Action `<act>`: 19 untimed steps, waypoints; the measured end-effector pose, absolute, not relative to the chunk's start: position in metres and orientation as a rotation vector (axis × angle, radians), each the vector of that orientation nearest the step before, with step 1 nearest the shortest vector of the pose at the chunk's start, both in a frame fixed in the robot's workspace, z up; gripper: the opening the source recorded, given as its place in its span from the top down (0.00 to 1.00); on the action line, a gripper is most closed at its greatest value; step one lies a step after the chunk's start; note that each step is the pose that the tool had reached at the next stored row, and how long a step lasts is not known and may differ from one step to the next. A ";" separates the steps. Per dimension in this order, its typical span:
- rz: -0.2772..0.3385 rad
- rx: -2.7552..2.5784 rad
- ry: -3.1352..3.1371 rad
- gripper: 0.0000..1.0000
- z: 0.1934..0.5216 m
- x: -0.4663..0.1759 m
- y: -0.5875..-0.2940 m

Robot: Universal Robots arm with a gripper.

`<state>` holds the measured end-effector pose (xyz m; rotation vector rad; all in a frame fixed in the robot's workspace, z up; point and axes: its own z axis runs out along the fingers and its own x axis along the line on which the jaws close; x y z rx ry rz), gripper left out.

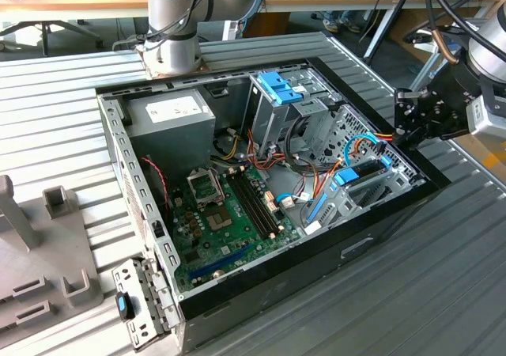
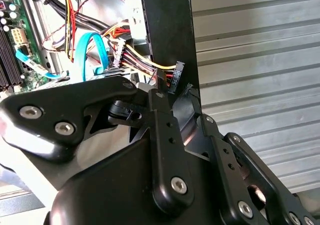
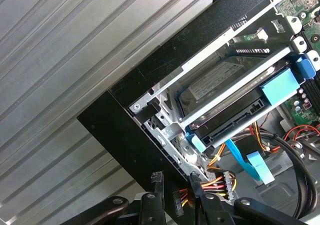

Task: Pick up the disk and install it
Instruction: 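Insert the disk into the insertion slot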

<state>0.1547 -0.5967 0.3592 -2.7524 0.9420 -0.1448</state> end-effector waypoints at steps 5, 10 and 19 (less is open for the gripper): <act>-0.145 -2.753 0.941 0.76 0.359 0.155 -0.597; -0.145 -2.753 0.941 0.83 0.359 0.155 -0.597; -0.145 -2.752 0.942 0.83 0.359 0.155 -0.597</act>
